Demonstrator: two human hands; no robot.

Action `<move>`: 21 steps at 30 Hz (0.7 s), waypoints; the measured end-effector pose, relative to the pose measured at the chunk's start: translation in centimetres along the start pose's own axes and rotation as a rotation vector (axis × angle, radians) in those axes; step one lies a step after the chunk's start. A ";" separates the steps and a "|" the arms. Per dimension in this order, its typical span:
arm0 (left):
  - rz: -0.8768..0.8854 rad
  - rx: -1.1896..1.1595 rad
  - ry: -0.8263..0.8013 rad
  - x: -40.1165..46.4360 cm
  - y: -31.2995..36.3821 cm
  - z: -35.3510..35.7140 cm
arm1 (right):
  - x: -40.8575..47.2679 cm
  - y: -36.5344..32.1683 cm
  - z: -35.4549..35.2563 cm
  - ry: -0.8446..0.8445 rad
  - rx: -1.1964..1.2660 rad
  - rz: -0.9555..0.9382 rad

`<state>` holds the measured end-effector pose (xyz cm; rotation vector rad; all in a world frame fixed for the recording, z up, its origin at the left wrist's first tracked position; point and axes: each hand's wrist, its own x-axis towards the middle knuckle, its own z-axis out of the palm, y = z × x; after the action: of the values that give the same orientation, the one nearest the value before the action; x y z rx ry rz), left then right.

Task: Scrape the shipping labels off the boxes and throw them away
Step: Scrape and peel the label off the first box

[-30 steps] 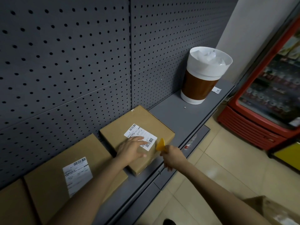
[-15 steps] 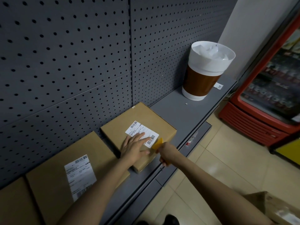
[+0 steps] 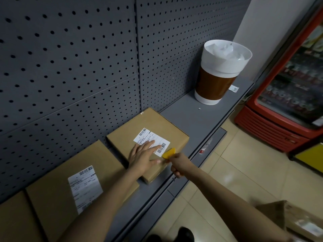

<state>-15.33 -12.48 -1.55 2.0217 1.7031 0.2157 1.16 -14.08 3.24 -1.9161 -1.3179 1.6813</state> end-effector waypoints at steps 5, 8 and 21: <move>0.000 0.000 -0.010 -0.1 0.1 -0.1 | -0.6 1.6 -0.2 -0.016 0.090 -0.048; 0.004 -0.010 -0.008 -0.1 0.0 -0.2 | -0.9 2.0 -0.2 0.017 0.028 -0.041; -0.044 -0.079 0.023 0.0 -0.1 -0.3 | -0.2 -2.0 0.6 0.083 0.256 -0.310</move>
<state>-15.53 -12.40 -1.28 1.9300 1.7237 0.2885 -0.21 -13.31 4.58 -1.5325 -1.2266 1.5151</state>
